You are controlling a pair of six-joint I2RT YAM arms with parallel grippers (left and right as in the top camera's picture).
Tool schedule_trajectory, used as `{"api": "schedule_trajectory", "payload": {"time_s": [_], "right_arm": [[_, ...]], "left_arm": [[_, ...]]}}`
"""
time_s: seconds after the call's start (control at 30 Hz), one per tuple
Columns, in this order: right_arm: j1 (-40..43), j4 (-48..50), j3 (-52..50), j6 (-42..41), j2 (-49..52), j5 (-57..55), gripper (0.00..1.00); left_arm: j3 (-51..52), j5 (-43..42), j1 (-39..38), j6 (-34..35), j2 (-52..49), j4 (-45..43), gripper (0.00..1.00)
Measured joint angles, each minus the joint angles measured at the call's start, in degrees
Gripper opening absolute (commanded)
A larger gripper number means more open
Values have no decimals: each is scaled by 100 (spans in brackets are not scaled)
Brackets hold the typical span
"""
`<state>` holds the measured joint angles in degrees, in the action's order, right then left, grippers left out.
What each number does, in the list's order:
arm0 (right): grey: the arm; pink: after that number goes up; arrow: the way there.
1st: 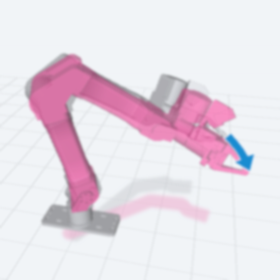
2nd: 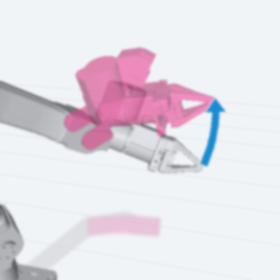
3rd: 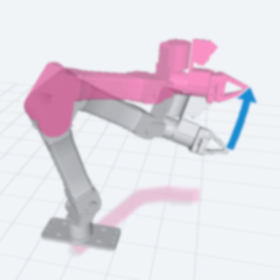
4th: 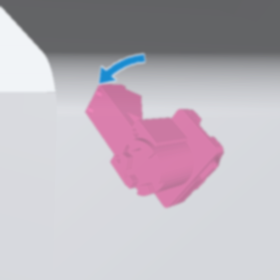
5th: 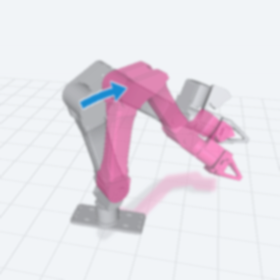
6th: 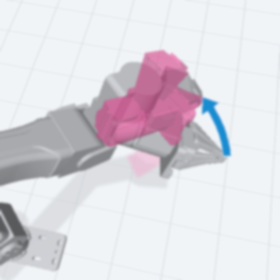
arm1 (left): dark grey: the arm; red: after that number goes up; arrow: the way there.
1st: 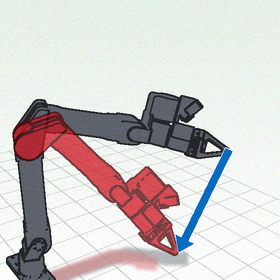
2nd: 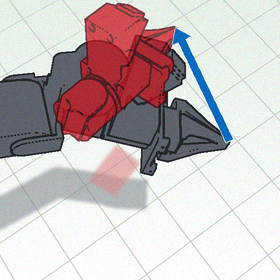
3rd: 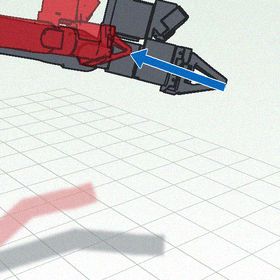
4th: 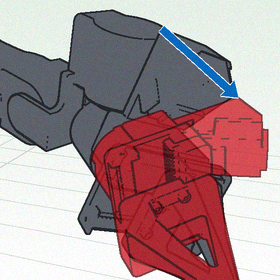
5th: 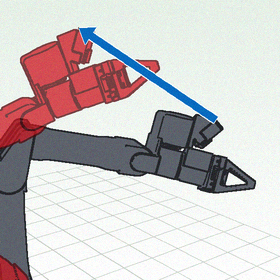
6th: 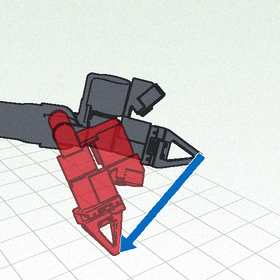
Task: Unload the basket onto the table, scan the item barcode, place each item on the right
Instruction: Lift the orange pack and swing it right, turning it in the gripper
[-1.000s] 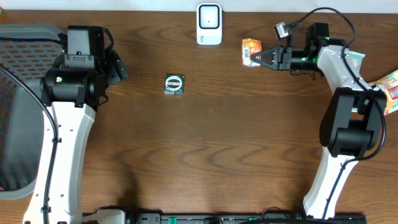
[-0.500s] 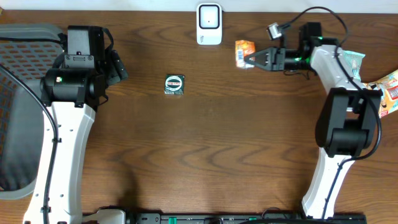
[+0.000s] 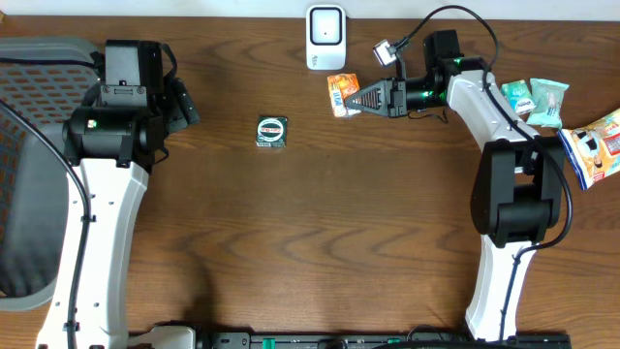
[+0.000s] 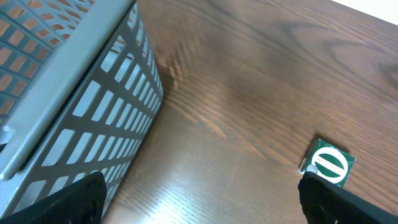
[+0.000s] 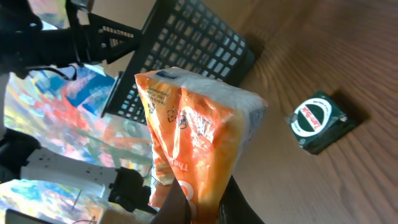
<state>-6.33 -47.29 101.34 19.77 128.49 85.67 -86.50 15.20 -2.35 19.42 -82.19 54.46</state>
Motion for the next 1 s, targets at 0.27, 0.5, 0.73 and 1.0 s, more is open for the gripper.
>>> {"api": "schedule_trajectory", "payload": {"time_s": [0.27,0.5,0.73,1.0], "right_arm": [[15,4,0,-33,0,-63,1],[15,7,0,-35,2,-87,1],[13,7,0,-72,0,-264,1],[-188,2,0,-546,0,-2874,1]], "left_arm": [[0,0,0,0,0,0,98],[0,0,0,0,0,0,98],[0,0,0,2,0,0,98],[-2,0,0,0,0,0,98]]}}
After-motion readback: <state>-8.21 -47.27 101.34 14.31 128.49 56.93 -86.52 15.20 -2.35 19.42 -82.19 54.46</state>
